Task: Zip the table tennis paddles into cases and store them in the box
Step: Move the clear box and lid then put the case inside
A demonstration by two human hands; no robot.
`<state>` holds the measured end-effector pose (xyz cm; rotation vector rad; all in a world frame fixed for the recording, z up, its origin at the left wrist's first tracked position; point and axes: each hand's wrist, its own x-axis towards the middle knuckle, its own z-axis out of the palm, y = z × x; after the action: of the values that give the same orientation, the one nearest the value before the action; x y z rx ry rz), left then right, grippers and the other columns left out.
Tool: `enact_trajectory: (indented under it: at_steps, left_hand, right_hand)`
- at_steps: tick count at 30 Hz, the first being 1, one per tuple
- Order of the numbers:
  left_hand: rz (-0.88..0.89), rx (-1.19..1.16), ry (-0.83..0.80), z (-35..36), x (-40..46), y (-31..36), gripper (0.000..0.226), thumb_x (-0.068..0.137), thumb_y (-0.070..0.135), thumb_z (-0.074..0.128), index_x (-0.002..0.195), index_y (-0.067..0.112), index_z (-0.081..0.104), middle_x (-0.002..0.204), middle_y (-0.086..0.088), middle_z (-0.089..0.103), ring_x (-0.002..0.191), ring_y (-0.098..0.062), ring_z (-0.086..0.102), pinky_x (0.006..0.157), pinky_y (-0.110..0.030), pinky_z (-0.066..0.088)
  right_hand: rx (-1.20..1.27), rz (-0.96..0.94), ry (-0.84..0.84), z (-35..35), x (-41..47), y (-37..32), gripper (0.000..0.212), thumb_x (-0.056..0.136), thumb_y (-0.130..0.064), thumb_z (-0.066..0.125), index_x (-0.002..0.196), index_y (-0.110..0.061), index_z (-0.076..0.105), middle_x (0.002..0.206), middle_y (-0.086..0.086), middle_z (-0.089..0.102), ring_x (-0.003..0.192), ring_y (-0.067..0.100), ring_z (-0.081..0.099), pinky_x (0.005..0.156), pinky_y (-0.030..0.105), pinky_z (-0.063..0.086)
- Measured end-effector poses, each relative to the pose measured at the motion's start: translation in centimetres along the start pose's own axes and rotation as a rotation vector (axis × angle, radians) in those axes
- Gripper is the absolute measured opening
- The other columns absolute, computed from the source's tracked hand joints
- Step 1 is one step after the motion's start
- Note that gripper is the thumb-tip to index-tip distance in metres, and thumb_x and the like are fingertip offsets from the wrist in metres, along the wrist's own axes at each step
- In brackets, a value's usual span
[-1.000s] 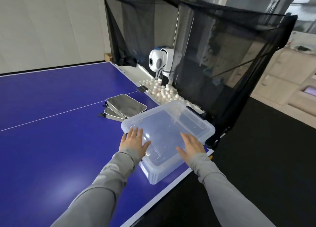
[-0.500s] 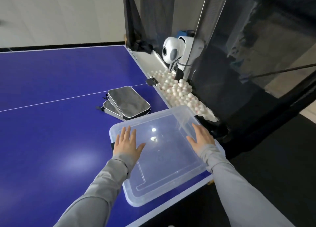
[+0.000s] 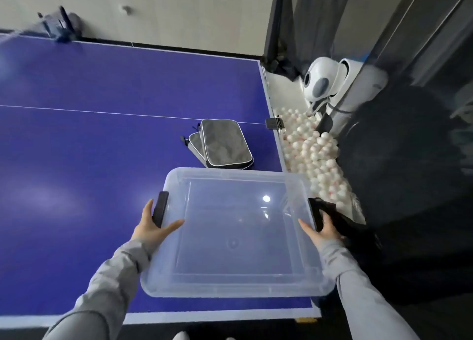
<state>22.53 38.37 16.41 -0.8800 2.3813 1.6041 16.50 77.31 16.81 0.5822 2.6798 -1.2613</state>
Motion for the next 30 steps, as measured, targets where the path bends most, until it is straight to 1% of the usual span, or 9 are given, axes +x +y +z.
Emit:
enact_trajectory:
  at_steps: [2,4,7,11,13,17,23,27,30]
  left_hand:
    - [-0.007,-0.123,-0.040,-0.2,-0.1,-0.4,0.087,0.044,0.045,0.085,0.122,0.028,0.050,0.117,0.006,0.061,0.100,-0.021,0.063,0.076,-0.027,0.049]
    - [-0.031,-0.219,-0.081,-0.3,-0.3,-0.5,0.074,0.032,0.043,0.085,0.100,0.025,0.060,0.100,-0.001,0.069,0.087,-0.022,0.067,0.068,-0.029,0.052]
    - [-0.075,-0.291,-0.152,-0.6,-0.3,-0.5,0.079,0.029,0.035,0.086,0.103,0.018,0.064,0.096,-0.007,0.071,0.082,-0.026,0.068,0.068,-0.034,0.055]
    - [-0.134,-0.342,-0.204,-0.8,-0.4,-0.2,0.069,0.040,0.017,0.084,0.106,0.013,0.063,0.092,-0.012,0.070,0.076,-0.031,0.067,0.067,-0.038,0.056]
    - [-0.154,-0.379,-0.215,-0.8,-0.5,-0.1,0.064,0.046,0.012,0.079,0.107,0.011,0.063,0.089,-0.013,0.070,0.073,-0.031,0.067,0.065,-0.037,0.056]
    - [-0.180,-0.413,-0.229,-0.8,-0.5,0.0,0.065,0.047,0.009,0.076,0.110,0.010,0.061,0.099,-0.018,0.067,0.083,-0.036,0.064,0.079,-0.046,0.054]
    - [-0.203,-0.430,-0.256,-0.8,-0.6,0.4,0.064,0.048,0.007,0.073,0.111,0.006,0.061,0.096,-0.019,0.066,0.079,-0.035,0.063,0.075,-0.043,0.053]
    - [-0.261,-0.475,-0.301,-1.3,-0.4,-0.3,0.062,0.054,0.009,0.070,0.114,-0.001,0.058,0.100,-0.022,0.063,0.084,-0.037,0.061,0.087,-0.051,0.049]
    - [-0.249,-0.469,-0.276,-1.4,-0.2,-0.7,0.061,0.050,0.008,0.073,0.110,0.000,0.061,0.096,-0.021,0.066,0.079,-0.037,0.063,0.079,-0.048,0.053]
  right_hand:
    - [0.108,0.003,-0.020,0.1,0.2,0.3,0.053,0.078,-0.025,0.073,0.124,-0.011,0.052,0.116,0.006,0.061,0.114,0.025,0.054,0.090,0.021,0.037]
    - [0.196,0.001,-0.054,-0.1,0.1,0.4,0.042,0.079,-0.016,0.072,0.117,-0.008,0.056,0.098,-0.001,0.060,0.098,0.022,0.059,0.072,0.005,0.036]
    - [0.267,0.000,-0.089,-0.4,0.1,0.3,0.043,0.082,-0.006,0.068,0.122,-0.001,0.054,0.097,0.000,0.054,0.086,0.014,0.049,0.053,-0.007,0.031]
    - [0.344,0.036,-0.175,-0.8,0.0,0.1,0.041,0.085,-0.002,0.063,0.124,-0.003,0.053,0.102,0.004,0.057,0.091,0.018,0.052,0.053,0.000,0.040]
    - [0.335,0.043,-0.194,-1.0,0.1,0.2,0.042,0.085,-0.004,0.064,0.125,-0.006,0.052,0.103,0.004,0.057,0.095,0.019,0.053,0.065,0.005,0.041]
    - [0.351,0.050,-0.214,-1.2,0.4,0.5,0.044,0.085,-0.004,0.064,0.127,-0.004,0.051,0.106,0.004,0.055,0.098,0.018,0.050,0.070,0.006,0.036]
    - [0.441,0.113,-0.229,-1.2,0.6,1.0,0.037,0.084,-0.003,0.063,0.119,-0.011,0.054,0.112,0.012,0.061,0.091,0.018,0.055,0.087,0.028,0.041]
    - [0.459,0.106,-0.215,-1.2,0.6,0.9,0.034,0.084,-0.002,0.063,0.117,-0.010,0.056,0.103,0.005,0.058,0.098,0.021,0.055,0.088,0.027,0.039]
    - [0.475,0.111,-0.205,-1.3,0.6,1.1,0.034,0.084,-0.003,0.063,0.116,-0.009,0.056,0.108,0.006,0.059,0.098,0.018,0.054,0.088,0.026,0.038]
